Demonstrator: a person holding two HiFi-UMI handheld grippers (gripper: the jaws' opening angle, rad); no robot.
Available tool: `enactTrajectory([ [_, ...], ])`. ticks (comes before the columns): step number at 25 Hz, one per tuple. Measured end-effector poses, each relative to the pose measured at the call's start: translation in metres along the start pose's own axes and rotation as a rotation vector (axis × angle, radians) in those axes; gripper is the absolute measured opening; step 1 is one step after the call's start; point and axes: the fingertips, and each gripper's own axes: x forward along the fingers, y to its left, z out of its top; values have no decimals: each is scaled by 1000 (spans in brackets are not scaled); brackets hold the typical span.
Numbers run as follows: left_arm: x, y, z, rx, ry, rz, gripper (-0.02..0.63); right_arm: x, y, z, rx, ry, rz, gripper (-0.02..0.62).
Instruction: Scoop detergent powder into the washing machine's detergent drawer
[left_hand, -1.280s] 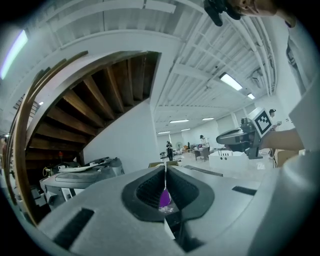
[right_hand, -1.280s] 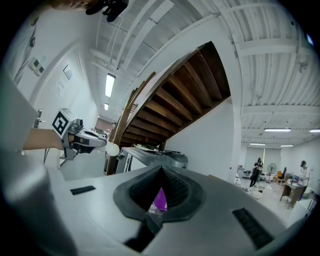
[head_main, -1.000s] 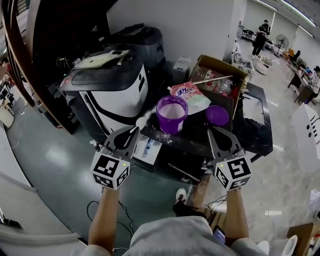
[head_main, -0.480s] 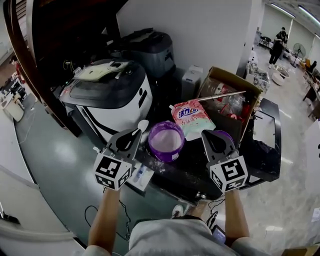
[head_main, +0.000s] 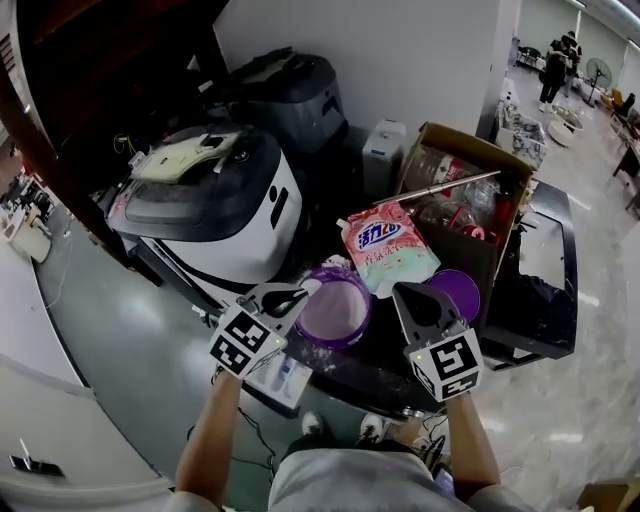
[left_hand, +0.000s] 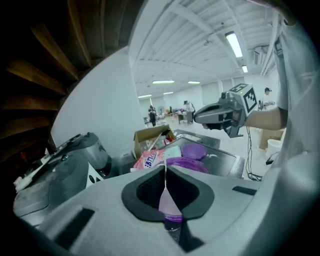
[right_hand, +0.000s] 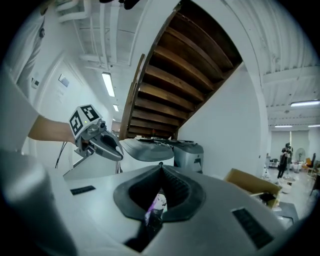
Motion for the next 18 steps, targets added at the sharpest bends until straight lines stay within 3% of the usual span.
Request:
enactTrajectory([
  [5, 41, 6, -28, 73, 167, -144, 14, 14, -5, -18, 38, 38, -39, -3],
  [12, 67, -3, -59, 283, 389, -277, 14, 26, -11, -32, 70, 74, -94, -3],
  [18, 65, -9, -69, 315, 491, -364, 14, 29, -10, -30, 75, 73, -111, -3],
])
